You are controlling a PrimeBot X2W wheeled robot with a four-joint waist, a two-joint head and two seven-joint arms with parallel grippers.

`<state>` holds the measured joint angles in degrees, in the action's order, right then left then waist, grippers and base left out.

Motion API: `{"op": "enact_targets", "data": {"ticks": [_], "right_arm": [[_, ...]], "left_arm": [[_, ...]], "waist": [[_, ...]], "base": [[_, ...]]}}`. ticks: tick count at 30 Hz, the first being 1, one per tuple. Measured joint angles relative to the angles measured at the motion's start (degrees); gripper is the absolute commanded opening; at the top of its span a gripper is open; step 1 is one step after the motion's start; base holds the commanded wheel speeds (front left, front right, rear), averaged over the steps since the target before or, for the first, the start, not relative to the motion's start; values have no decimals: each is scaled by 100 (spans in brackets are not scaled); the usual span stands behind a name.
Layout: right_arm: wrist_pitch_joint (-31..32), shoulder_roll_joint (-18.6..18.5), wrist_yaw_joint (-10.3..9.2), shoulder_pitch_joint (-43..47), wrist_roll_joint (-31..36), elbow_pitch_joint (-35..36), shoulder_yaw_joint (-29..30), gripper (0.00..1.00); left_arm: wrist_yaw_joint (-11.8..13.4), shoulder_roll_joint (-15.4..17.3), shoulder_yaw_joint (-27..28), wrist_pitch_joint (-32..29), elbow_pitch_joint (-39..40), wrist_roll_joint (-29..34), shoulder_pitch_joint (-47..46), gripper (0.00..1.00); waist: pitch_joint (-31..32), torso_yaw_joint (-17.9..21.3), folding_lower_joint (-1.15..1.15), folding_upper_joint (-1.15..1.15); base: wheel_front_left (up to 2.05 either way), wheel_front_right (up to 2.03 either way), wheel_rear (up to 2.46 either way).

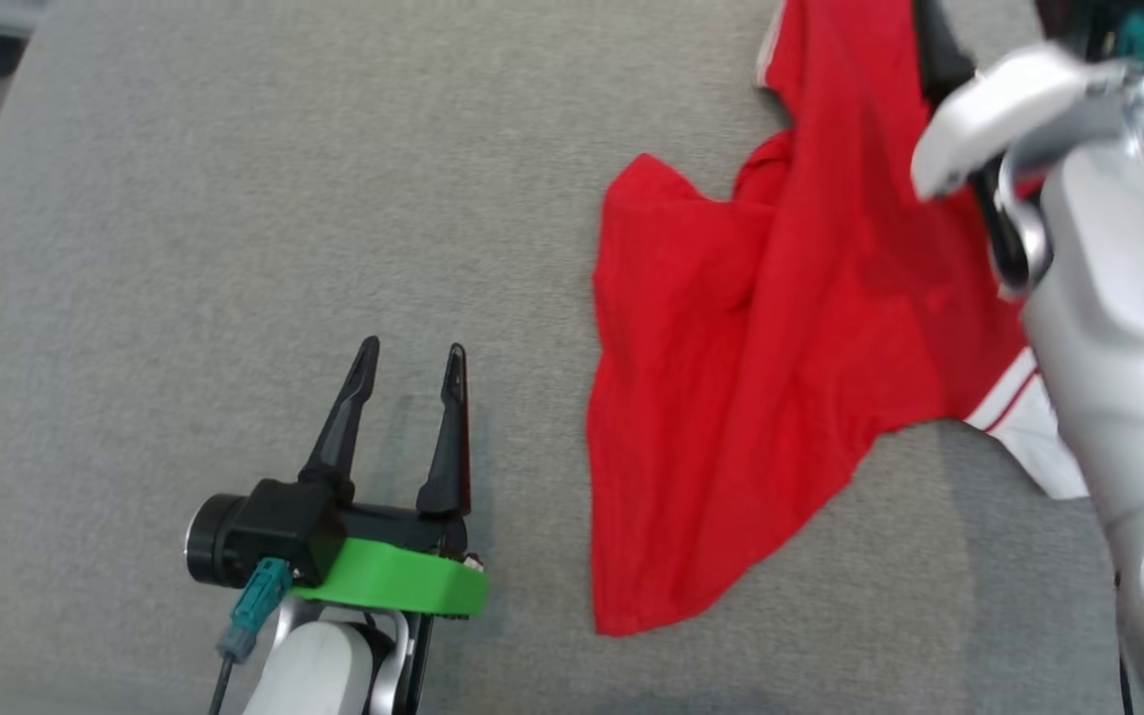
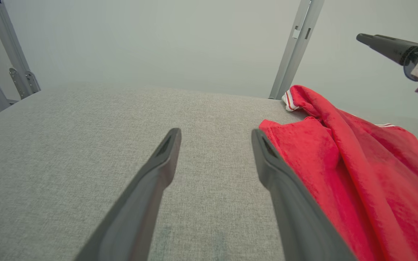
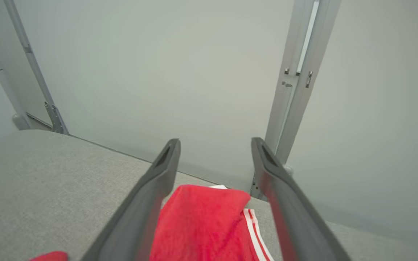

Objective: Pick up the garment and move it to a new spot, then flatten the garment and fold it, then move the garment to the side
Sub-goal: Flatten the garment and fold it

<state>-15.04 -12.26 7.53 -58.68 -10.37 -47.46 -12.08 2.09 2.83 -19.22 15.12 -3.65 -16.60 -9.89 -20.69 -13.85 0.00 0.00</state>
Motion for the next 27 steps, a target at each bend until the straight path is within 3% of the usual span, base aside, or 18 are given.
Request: {"op": "enact_targets", "data": {"ticks": [6, 14, 21, 27], "right_arm": [[0, 76, 0, 2025, -8, 1936, 564, 100], [-1, 679, -1, 4188, 177, 3768, 1168, 100], [-1, 893, 0, 5008, 312, 4495, 1244, 100], [-1, 928, -1, 5316, 221, 4550, 1292, 100]], "left_arm": [[-118, -1, 190, 1, -15, 216, 216, 100], [-237, -2, 436, 1, 66, 310, 576, 100], [-264, -2, 576, 1, 169, 303, 892, 100], [-258, -2, 605, 1, 148, 252, 1083, 100]], "waist": [[186, 476, 0, 0], [444, 950, 0, 0], [584, 1214, 0, 0], [816, 1318, 0, 0]], "base": [[0, 0, 0], [0, 0, 0], [0, 0, 0], [0, 0, 0]]}}
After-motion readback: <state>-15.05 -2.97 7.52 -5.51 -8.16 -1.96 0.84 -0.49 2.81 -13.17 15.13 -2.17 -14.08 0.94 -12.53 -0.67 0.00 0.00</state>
